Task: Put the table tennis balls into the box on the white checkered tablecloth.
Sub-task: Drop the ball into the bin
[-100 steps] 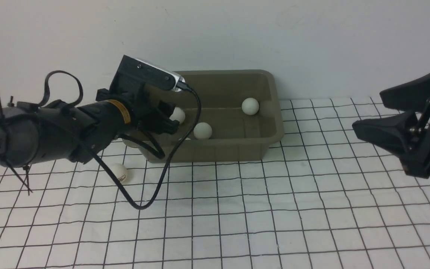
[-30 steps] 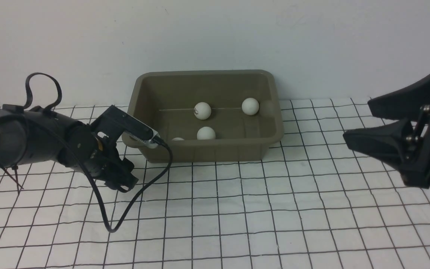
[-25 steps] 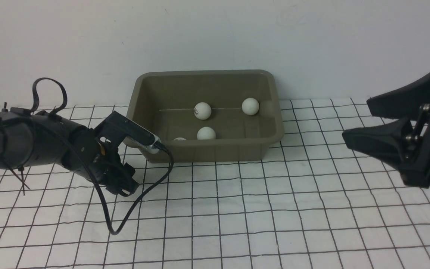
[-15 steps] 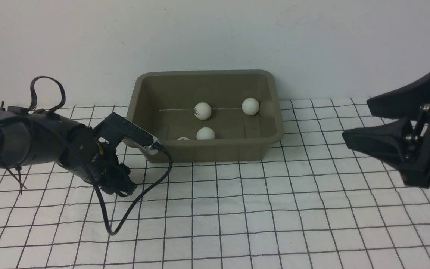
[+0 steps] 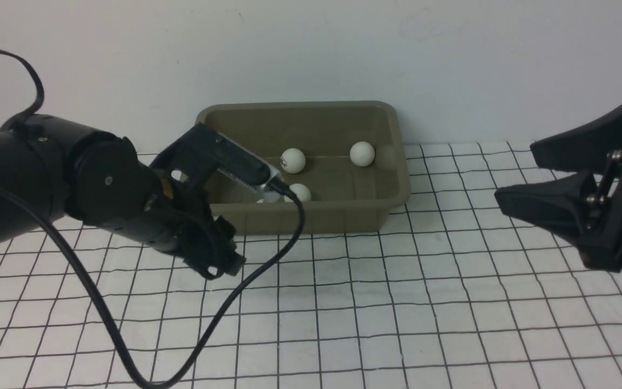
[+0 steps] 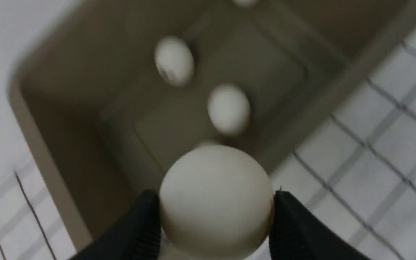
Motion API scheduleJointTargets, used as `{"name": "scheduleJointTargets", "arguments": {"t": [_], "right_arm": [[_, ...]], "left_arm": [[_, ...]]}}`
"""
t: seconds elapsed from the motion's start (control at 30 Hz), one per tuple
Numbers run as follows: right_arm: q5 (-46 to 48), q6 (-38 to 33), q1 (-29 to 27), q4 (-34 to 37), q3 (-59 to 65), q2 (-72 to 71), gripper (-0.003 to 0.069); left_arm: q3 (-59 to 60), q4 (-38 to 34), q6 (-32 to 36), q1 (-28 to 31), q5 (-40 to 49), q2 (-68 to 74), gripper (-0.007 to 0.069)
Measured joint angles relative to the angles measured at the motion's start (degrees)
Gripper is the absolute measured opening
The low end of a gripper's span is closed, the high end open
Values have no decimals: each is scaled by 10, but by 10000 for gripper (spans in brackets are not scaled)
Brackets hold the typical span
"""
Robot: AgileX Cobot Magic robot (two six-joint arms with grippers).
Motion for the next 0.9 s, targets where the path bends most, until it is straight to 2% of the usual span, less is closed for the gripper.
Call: {"name": "scheduleJointTargets", "arguments": {"t": [0.07,0.17,0.3,0.43,0.6,0.9], "right_arm": [[0,0,0,0,0,0,461],[0,0,0,0,0,0,461],[0,0,0,1,0,0,461],[3,0,0,2,0,0,461],[17,0,0,6,0,0,461],[17,0,0,17,0,0,461]], "left_arm": [[0,0,8,10,-141,36,345],[0,0,9,25,-270,103,345],[-15,0,9,41,-333,199,345],[-51,0,-4,46,-351,267,345],[-74,0,-45,46,-349,282,345],[-79,0,-78,46,-286,279,345]]}}
